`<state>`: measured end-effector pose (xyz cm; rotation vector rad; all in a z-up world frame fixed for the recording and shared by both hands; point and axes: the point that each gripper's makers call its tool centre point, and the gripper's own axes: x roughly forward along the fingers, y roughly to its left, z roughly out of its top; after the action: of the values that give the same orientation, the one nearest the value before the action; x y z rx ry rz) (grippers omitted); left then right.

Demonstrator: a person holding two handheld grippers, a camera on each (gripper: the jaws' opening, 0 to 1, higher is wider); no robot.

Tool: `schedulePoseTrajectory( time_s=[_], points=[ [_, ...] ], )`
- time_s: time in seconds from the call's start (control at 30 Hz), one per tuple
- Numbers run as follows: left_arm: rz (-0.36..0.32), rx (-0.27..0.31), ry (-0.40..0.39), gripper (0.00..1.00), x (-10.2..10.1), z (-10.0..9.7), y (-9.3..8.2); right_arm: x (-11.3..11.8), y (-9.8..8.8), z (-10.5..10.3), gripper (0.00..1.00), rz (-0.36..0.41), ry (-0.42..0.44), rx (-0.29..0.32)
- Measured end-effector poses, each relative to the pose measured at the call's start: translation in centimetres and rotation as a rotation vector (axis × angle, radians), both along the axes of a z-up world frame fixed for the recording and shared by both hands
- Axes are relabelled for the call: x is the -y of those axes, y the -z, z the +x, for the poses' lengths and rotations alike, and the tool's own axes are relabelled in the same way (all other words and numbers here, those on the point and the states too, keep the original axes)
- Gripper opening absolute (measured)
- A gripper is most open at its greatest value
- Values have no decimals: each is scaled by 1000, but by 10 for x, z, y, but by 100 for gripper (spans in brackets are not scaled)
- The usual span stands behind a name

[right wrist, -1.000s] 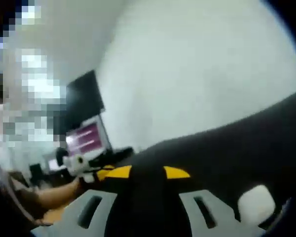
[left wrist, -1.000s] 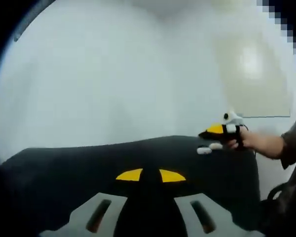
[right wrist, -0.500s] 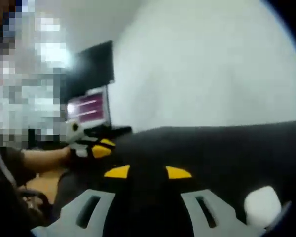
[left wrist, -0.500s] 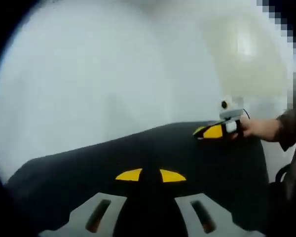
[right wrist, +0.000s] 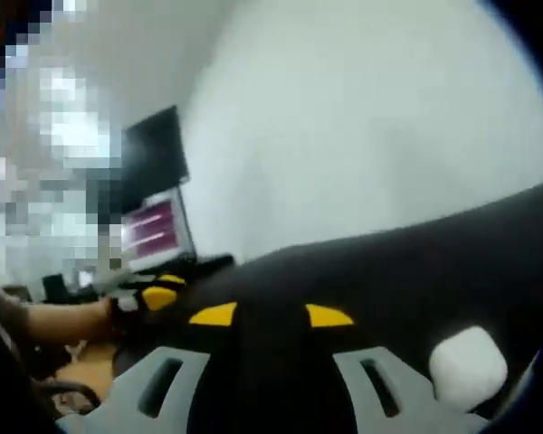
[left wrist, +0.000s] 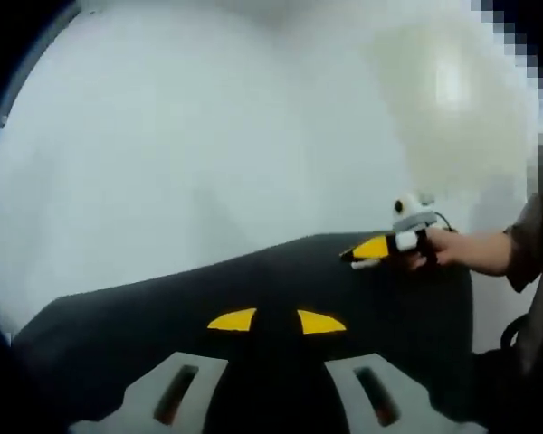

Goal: Pick up three earphones and place each one into its charging case using tactile feedback, ensure that each earphone is properly inserted and securely positioned inside the case.

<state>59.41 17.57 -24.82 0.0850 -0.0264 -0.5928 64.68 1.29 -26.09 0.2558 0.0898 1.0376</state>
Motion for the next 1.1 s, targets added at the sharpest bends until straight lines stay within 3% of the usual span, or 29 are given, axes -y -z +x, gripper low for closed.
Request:
schedulePoseTrajectory(
  time_s=[0.17, 0.23, 0.3, 0.37, 0.47, 0.57, 0.87, 0.97, 1.1],
  points=[
    [-33, 44, 4, 16, 2, 13, -3, 0, 2, 5, 29, -15, 18, 9],
    [-36, 36, 9, 16, 2, 19, 5, 3, -2, 9, 29, 29, 29, -2],
    [22, 11, -8, 15, 0, 21, 14, 6, -3, 15, 29, 66, 39, -31],
    [-13, 23, 46, 15, 9, 16, 11, 7, -4, 16, 29, 85, 38, -47],
    [18, -21, 86, 15, 13, 14, 22, 7, -8, 14, 29, 118, 31, -53],
    [1, -68, 155, 18, 26, 1, 26, 7, -7, 15, 29, 118, 40, -55],
    [-62, -29, 163, 19, 27, -3, 14, 0, -4, 8, 29, 57, 18, 30],
    [-48, -16, 150, 19, 30, -6, 14, 2, -5, 8, 29, 49, 22, 59],
    [-34, -18, 129, 19, 30, -4, 17, 7, -8, 9, 29, 79, 19, 54]
  ],
)
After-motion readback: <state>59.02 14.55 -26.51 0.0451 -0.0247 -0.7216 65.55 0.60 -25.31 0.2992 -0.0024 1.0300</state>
